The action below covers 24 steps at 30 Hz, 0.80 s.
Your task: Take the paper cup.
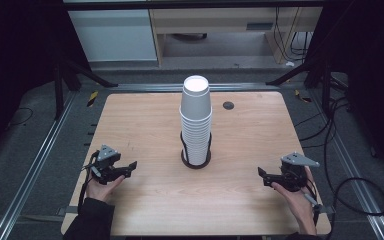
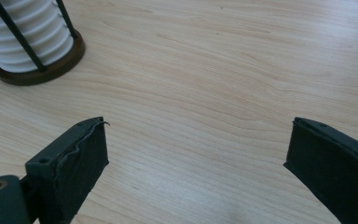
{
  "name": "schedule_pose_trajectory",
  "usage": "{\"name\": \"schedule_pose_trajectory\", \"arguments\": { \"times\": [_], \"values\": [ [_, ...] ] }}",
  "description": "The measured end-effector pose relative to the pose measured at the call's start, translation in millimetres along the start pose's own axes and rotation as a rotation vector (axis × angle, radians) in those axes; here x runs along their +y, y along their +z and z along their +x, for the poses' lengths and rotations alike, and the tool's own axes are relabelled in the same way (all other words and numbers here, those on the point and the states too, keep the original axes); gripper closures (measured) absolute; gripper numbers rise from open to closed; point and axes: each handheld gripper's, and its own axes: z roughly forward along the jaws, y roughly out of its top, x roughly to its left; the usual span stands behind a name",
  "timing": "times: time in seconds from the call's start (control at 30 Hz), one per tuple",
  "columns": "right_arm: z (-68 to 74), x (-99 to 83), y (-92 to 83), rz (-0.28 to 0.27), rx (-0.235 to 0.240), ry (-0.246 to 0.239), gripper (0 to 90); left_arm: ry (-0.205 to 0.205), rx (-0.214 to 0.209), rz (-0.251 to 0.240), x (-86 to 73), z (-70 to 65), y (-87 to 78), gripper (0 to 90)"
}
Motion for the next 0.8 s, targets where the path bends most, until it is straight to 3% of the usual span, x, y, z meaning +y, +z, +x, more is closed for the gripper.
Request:
{"name": "schedule_pose_trajectory", "arguments": {
  "times": [0.2,0.43,0.57,0.8],
  "values": [
    [2.4,5.9,-4.0,-0.017,0.042,0.036,2.7,-0.016,0.01,-0.031,0.6,1.7,-4.6,28.0],
    [6.1,18.2,-13.7,-0.063,0.023,0.047,1.5,-0.035,-0.006,-0.009,3.6,-0.6,-5.1,29.3],
    [11.2,26.5,-16.8,-0.065,0.019,0.019,4.7,-0.05,-0.024,0.016,6.1,0.7,-4.8,26.6],
    [17.8,55.1,-26.0,-0.15,0.07,-0.01,7.6,-0.051,-0.053,0.01,8.5,0.9,-7.4,22.3]
  ]
}}
